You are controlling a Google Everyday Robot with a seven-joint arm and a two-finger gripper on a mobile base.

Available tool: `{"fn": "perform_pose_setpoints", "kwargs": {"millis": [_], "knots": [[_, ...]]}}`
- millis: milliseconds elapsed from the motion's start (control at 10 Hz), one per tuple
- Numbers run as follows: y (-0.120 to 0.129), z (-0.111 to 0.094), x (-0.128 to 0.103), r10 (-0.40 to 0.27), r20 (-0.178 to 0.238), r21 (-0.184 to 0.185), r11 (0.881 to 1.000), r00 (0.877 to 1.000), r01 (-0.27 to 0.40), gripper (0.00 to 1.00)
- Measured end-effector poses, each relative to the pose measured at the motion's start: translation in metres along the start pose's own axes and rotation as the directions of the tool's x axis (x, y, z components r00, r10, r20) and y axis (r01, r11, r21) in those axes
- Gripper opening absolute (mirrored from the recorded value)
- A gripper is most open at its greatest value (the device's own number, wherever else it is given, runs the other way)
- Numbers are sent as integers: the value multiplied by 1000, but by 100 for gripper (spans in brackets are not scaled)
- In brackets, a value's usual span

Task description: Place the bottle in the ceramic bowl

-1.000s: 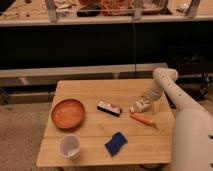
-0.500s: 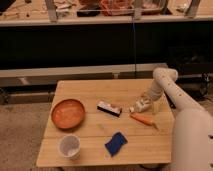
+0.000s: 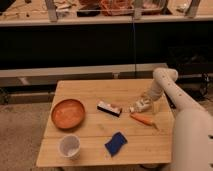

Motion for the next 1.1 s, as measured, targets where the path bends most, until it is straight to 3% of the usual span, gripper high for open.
{"fn": "perform_pose_setpoints", "kwargs": {"millis": [100,800,900,1100], "knots": [[0,0,0,0,0,0,1000,1000,0,77],[0,-11,1,-1,-4,1,1000,1000,1,6],[0,-11,1,-1,-4,0,1000,1000,1,1],[-1,-12,-2,-14,-11,-9,1000,1000,14,0]]}}
